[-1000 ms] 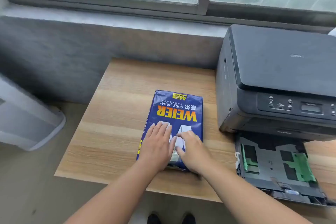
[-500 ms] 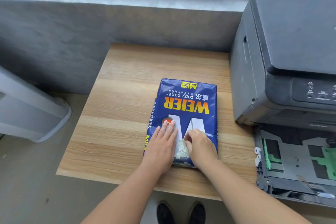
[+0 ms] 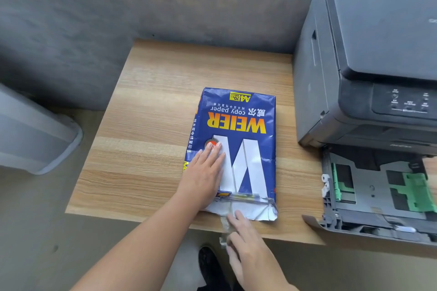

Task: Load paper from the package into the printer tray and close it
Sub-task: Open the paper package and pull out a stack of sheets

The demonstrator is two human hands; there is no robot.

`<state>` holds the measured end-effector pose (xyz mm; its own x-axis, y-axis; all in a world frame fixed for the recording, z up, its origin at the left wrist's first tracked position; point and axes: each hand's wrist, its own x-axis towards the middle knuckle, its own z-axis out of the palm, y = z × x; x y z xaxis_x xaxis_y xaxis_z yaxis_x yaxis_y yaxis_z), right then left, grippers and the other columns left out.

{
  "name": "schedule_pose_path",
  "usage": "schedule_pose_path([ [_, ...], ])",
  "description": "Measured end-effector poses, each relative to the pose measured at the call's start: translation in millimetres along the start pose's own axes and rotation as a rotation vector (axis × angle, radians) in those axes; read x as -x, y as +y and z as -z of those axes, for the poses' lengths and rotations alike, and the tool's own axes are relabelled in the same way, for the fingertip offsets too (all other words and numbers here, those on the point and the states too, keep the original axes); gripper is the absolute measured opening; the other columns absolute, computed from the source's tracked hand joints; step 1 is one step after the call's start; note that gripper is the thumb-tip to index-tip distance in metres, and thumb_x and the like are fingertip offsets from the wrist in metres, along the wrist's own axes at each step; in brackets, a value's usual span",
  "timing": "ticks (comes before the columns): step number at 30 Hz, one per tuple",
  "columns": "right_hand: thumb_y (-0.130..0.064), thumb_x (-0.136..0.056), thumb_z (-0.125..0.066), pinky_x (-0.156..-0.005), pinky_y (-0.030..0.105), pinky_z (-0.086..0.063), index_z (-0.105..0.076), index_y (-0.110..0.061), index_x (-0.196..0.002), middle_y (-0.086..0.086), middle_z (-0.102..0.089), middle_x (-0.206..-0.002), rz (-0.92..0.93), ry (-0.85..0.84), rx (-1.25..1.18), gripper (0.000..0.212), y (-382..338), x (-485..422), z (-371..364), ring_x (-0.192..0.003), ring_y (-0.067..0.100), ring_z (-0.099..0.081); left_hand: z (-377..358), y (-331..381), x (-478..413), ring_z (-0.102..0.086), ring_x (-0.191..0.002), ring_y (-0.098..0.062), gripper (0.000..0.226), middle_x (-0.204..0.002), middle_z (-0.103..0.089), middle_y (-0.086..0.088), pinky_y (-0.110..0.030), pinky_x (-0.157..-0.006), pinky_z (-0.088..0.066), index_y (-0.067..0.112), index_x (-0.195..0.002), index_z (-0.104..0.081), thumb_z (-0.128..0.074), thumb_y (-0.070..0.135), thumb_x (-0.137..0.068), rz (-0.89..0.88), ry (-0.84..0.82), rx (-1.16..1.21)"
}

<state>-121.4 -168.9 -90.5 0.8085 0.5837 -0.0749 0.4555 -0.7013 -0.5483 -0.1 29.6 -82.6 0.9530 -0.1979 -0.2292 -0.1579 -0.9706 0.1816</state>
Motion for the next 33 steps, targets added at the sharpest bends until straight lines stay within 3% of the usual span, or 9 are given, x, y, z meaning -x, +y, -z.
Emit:
schedule_pose_path([
  [3, -0.028, -0.097, -0.059, -0.108, 0.03, -0.048, -0.065, -0.024, -0.098, -0.01, -0.073, -0.128, -0.481, 0.148, -0.56, 0.007, -15, -9, 18, -0.123, -0.001, -0.063, -2, -1, 2, -0.005, -0.148, -0.024, 0.054, -0.161, -0.011, -0.004, -0.043, -0.119, -0.016, 0.015, -0.149, -0.022, -0.012, 0.033, -0.098, 0.006, 0.023, -0.014],
  [5, -0.024, -0.1, -0.055, -0.098, 0.037, -0.055, -0.062, -0.019, -0.099, -0.002, -0.083, -0.096, -0.846, 0.362, -0.913, 0.009, -14, -26, 28, -0.098, 0.009, -0.076, 0, 1, 3, -0.012, -0.147, -0.025, 0.054, -0.16, -0.019, -0.006, -0.044, -0.119, -0.019, 0.013, -0.147, -0.029, -0.016, 0.033, -0.098, 0.01, 0.06, -0.003],
  [8, -0.017, -0.102, -0.052, -0.085, 0.039, -0.061, -0.062, -0.005, -0.113, 0.012, -0.081, -0.081, -1.108, 0.572, -1.091, 0.019, -7, -42, 33, -0.084, 0.025, -0.079, 1, 0, 13, -0.015, -0.147, -0.024, 0.054, -0.158, -0.024, -0.006, -0.045, -0.118, -0.02, 0.013, -0.145, -0.032, -0.024, 0.037, -0.097, -0.008, 0.111, 0.021],
  [12, -0.008, -0.098, -0.057, -0.072, 0.035, -0.061, -0.059, -0.003, -0.118, 0.014, -0.078, -0.084, -1.177, 0.647, -1.06, 0.021, -4, -46, 32, -0.074, 0.029, -0.079, -4, -8, 35, -0.009, -0.147, -0.019, 0.057, -0.159, -0.024, 0.0, -0.045, -0.119, -0.017, 0.018, -0.144, -0.034, -0.038, 0.048, -0.096, -0.087, 0.123, 0.053],
  [20, -0.02, -0.091, -0.066, -0.095, 0.049, -0.057, -0.054, -0.016, -0.141, 0.001, -0.08, -0.067, -1.154, 0.648, -0.961, 0.051, -9, -48, 25, -0.08, 0.02, -0.078, -5, -10, 47, -0.006, -0.148, -0.017, 0.065, -0.159, -0.022, 0.0, -0.045, -0.119, -0.015, 0.017, -0.146, -0.031, -0.041, 0.055, -0.094, -0.093, 0.145, 0.081],
  [23, -0.021, -0.091, -0.068, -0.094, 0.047, -0.058, -0.06, -0.015, -0.133, 0.002, -0.08, -0.068, -1.154, 0.668, -0.955, 0.043, -6, -52, 28, -0.081, 0.018, -0.077, -5, -9, 49, -0.006, -0.148, -0.017, 0.066, -0.159, -0.023, 0.001, -0.049, -0.119, -0.013, 0.018, -0.146, -0.031, -0.041, 0.056, -0.094, -0.071, 0.153, 0.072],
  [27, -0.022, -0.093, -0.065, -0.076, 0.029, -0.055, -0.068, -0.021, -0.112, -0.001, -0.08, -0.089, -1.155, 0.681, -0.829, 0.019, -7, -53, 37, -0.067, 0.004, -0.075, -6, -8, 53, -0.002, -0.148, -0.014, 0.067, -0.16, -0.017, 0.005, -0.057, -0.118, -0.009, 0.021, -0.147, -0.026, -0.038, 0.059, -0.093, -0.018, 0.135, 0.083],
  [30, -0.027, -0.092, -0.06, -0.082, 0.037, -0.058, -0.074, -0.023, -0.114, 0.001, -0.079, -0.094, -1.101, 0.606, -0.698, 0.026, -7, -50, 40, -0.085, 0.018, -0.075, -7, -7, 54, 0.001, -0.147, -0.013, 0.067, -0.161, -0.014, 0.006, -0.057, -0.118, -0.01, 0.021, -0.148, -0.024, -0.04, 0.057, -0.093, -0.007, 0.118, 0.112],
  [33, -0.025, -0.089, -0.062, -0.081, 0.038, -0.058, -0.073, -0.025, -0.109, 0.001, -0.078, -0.092, -1.117, 0.601, -0.693, 0.022, -5, -50, 39, -0.084, 0.017, -0.072, -6, -8, 54, 0.001, -0.147, -0.013, 0.067, -0.161, -0.014, 0.006, -0.057, -0.118, -0.011, 0.02, -0.148, -0.024, -0.043, 0.054, -0.093, -0.013, 0.117, 0.122],
])
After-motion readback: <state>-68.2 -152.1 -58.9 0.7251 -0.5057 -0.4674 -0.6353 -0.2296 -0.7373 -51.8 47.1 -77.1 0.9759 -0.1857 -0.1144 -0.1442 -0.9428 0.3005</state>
